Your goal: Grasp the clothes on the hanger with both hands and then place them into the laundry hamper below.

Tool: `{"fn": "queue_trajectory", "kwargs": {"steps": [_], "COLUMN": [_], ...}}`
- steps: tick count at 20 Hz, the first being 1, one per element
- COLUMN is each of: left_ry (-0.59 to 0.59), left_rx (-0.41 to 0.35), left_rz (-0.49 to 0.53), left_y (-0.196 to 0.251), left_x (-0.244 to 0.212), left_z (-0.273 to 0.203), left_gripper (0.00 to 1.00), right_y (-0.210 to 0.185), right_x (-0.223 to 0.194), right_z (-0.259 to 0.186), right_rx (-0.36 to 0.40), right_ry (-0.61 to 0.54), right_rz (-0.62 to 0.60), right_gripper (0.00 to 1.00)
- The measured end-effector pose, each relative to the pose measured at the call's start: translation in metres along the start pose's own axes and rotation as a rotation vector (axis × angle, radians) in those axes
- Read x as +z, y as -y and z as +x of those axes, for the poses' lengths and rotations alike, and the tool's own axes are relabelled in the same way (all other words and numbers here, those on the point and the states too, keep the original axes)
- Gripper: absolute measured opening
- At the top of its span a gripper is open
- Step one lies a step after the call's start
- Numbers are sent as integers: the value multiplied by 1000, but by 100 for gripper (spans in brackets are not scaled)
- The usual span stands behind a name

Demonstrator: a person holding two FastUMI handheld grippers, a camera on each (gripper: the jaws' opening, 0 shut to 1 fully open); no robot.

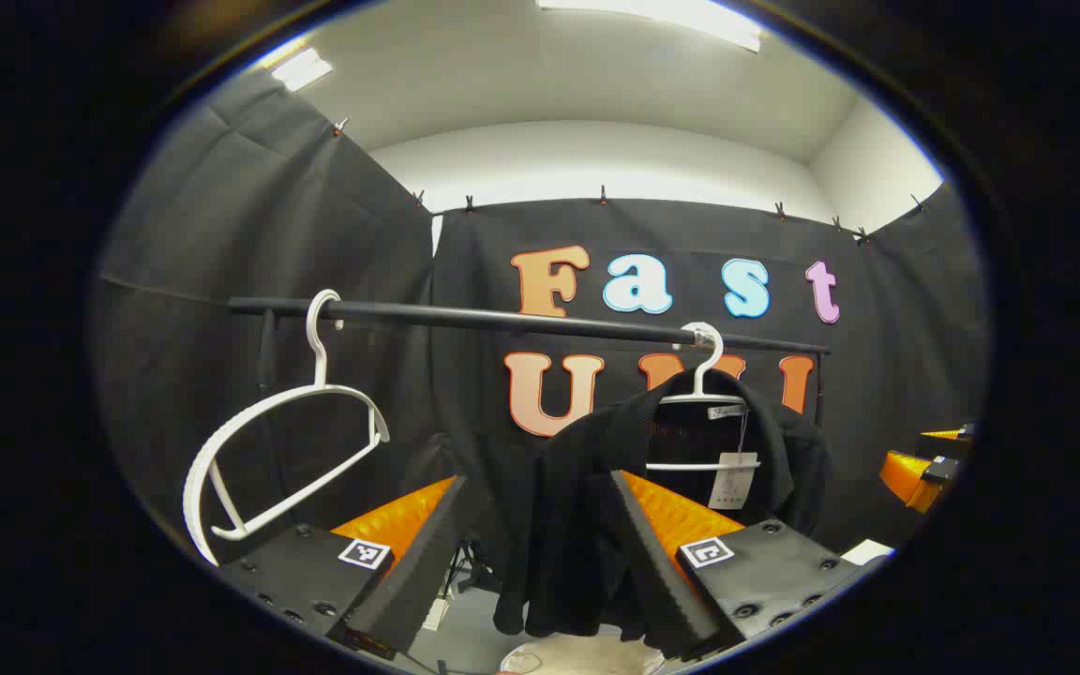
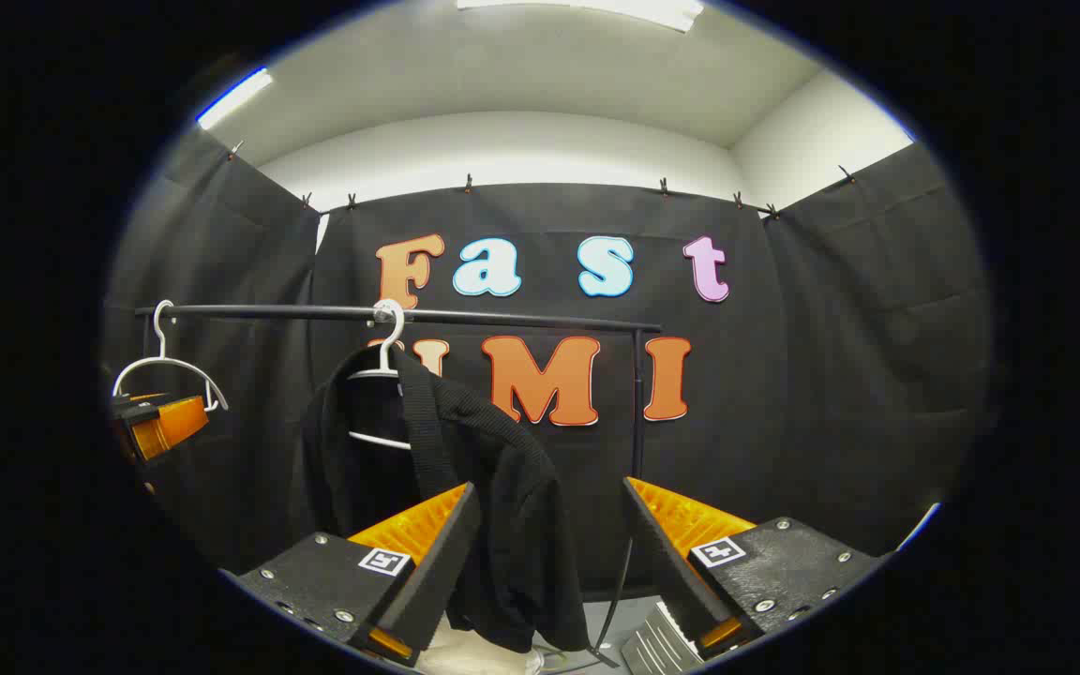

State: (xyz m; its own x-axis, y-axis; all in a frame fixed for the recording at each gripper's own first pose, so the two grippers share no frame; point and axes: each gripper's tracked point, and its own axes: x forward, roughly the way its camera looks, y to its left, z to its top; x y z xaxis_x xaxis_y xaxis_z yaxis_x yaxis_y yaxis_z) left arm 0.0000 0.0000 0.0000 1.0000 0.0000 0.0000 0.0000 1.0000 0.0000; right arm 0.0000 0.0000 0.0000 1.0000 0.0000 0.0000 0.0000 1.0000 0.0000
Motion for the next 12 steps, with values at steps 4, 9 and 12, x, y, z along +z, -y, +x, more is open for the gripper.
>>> {"fn": "queue_trajectory", "kwargs": {"steps": [4, 9, 12], "left_ry": [14, 12, -5], "left_rx": [48, 107, 104], "left_rz": [-18, -13, -6], "left_y": [3, -6, -15], "left_x": [6, 10, 6], "left_z": [-5, -11, -7], "left_gripper": [92, 92, 100], "right_y": [8, 11, 8], "right_x": [-2, -7, -13], "right_z": [2, 9, 9], "right_rx": [28, 81, 61], "right_ry": [-16, -42, -41], "right_rz": [-40, -52, -42], "right_gripper": [94, 94, 94]}}
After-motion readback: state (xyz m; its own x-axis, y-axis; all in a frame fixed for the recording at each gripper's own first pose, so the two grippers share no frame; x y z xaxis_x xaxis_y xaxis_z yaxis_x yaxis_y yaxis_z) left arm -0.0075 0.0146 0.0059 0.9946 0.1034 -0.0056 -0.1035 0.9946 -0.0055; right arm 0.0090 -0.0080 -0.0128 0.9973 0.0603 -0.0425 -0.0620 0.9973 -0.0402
